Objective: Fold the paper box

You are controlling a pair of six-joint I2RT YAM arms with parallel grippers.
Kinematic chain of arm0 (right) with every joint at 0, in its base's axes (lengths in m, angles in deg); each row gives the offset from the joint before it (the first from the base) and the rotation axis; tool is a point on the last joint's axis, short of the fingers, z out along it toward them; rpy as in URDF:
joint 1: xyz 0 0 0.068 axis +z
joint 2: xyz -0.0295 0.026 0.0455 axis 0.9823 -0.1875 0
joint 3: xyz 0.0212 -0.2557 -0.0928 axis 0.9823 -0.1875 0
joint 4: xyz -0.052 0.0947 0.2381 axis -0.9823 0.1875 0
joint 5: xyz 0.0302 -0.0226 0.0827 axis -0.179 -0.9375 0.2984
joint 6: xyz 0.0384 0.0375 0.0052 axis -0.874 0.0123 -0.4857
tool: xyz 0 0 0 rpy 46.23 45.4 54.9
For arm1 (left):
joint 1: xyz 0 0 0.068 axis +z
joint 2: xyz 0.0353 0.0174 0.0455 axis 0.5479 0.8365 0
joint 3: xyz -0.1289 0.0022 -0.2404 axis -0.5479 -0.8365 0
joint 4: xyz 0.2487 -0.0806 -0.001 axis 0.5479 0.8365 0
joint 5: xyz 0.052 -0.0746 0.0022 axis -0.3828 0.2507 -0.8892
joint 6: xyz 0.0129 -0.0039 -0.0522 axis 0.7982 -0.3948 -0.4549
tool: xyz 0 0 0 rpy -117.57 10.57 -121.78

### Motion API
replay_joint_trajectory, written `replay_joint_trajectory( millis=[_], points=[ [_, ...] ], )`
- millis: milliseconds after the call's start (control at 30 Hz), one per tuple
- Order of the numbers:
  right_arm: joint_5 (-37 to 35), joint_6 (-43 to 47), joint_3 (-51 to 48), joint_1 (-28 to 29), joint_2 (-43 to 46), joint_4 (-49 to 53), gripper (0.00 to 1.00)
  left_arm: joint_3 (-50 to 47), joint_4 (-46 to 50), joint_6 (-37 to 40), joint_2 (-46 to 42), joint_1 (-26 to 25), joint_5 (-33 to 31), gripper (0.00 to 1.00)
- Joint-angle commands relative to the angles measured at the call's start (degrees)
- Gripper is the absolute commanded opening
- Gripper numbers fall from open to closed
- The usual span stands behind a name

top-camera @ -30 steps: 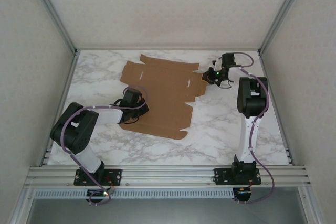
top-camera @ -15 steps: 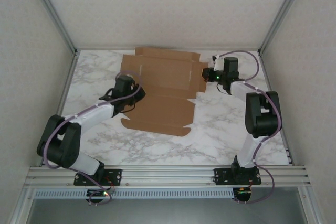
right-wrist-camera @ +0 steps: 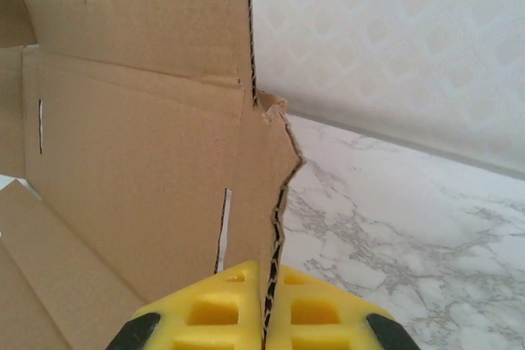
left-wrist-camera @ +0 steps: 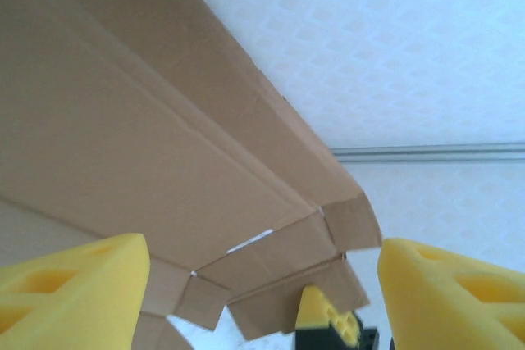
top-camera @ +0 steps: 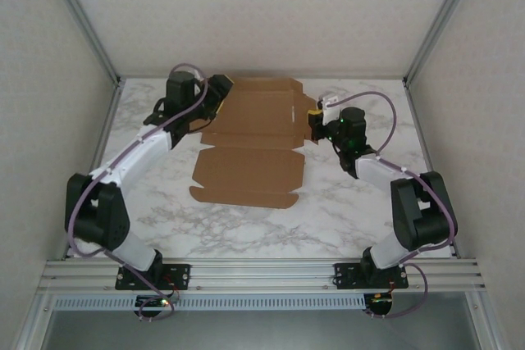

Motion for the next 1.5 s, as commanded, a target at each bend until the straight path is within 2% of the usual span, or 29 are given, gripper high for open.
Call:
replay_joint_trajectory(
  millis=[0,200,400,467,733,800,967,1100,1300,1467],
  points=[
    [-2.78,4.00,-2.31,1.15,3.50,-5.87,0.00,6.24,3.97,-6.19,5.08,0.36,1.52,0.75],
    [-3.14,6.86,-3.74,2.34,6.35,-4.86,0.00,12.41,7.07,-11.35,11.84,0.45,1.73,0.75],
    [-2.84,7.93,-4.48,2.77,7.62,-4.76,0.00,13.04,5.35,-13.41,14.65,1.38,1.48,0.72],
    [-3.21,7.71,-4.52,2.88,7.58,-4.80,0.00,13.10,4.89,-13.50,15.08,1.62,1.89,0.68],
    [-3.16,7.48,-5.02,3.40,6.95,-5.26,0.00,9.77,2.57,-13.23,13.86,1.87,1.96,0.40],
    [-3.37,7.78,-5.20,3.59,6.97,-5.52,0.00,9.14,1.85,-13.28,13.60,2.05,2.58,0.43],
    [-3.86,10.21,-6.19,4.22,7.56,-5.88,0.00,8.98,2.87,-13.19,11.81,3.17,3.00,0.63],
    [-5.89,12.69,-6.65,5.36,8.18,-5.58,0.00,9.12,3.55,-13.83,11.13,4.18,3.35,0.69],
    [-8.46,16.87,-6.63,7.53,8.63,-4.18,0.00,11.01,4.01,-15.29,12.05,4.81,4.45,0.73],
    [-11.04,18.30,-6.70,8.83,8.68,-4.21,0.00,12.95,4.61,-15.87,14.09,4.78,7.15,0.69]
  ],
)
